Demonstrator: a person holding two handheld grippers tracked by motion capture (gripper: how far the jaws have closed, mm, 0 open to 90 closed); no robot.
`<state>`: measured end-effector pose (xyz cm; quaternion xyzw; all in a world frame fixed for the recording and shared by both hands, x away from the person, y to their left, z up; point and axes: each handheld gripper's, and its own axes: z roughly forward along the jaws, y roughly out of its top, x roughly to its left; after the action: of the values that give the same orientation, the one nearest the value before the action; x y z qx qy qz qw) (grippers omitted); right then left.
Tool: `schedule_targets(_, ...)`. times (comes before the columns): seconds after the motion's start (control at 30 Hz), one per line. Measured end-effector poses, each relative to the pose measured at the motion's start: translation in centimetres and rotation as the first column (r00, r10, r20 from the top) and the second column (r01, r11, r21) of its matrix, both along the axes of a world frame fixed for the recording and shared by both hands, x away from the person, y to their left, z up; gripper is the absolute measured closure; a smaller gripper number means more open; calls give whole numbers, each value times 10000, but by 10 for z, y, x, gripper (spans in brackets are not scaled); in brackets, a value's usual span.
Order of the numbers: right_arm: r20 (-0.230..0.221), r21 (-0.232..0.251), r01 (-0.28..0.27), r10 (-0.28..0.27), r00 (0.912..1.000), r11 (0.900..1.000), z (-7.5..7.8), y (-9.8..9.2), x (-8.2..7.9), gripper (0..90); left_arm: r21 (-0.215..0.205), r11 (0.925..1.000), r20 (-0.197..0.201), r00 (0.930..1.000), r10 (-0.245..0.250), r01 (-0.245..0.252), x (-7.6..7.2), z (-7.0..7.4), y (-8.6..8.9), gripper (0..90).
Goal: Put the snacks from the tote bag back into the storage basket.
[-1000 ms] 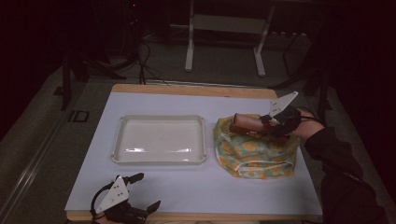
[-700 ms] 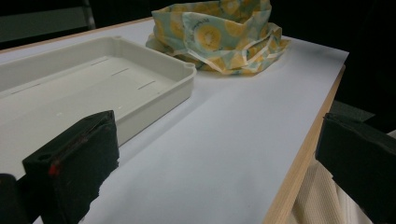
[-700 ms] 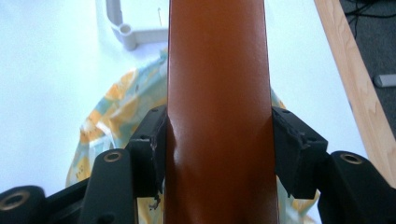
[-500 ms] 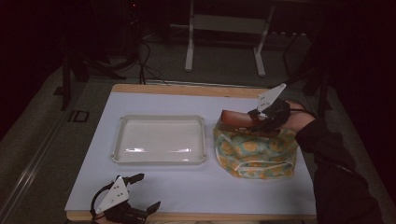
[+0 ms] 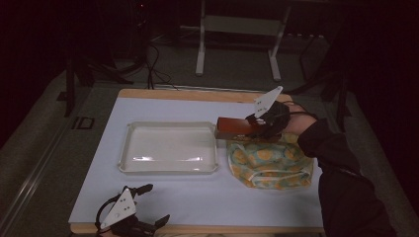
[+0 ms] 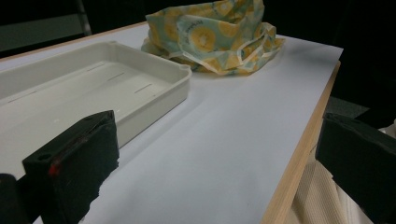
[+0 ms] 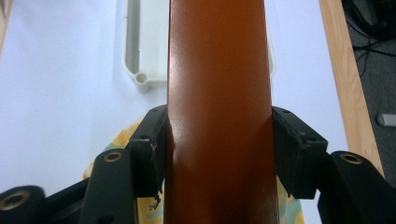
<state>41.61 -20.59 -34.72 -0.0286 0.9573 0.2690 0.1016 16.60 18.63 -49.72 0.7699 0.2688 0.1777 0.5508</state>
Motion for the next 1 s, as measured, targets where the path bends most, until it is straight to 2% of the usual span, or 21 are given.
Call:
schedule_targets(0.13,53,-108,-299,300,9995,9995,2,12,-1,427,-86,10000,71,10000,1,0,-1,0,1,0)
schedule_targets(0.33,97,-6,-617,617,9980,9981,6,28,-2,427,-156,9999,187,9998,-5,7,-1,1,1,0)
schedule_targets(0.67,77,-103,-1181,1182,9930,9929,5,54,-5,427,-316,9995,412,9991,40,-27,-3,1,3,0)
schedule_targets(0.87,136,-92,-1544,1545,9879,9880,9,71,-7,427,-341,9994,471,9989,21,-5,-3,1,3,0)
schedule_targets(1.0,121,71,-1934,1933,9811,9811,12,89,-11,427,-269,9995,641,9978,174,-157,-4,1,4,0)
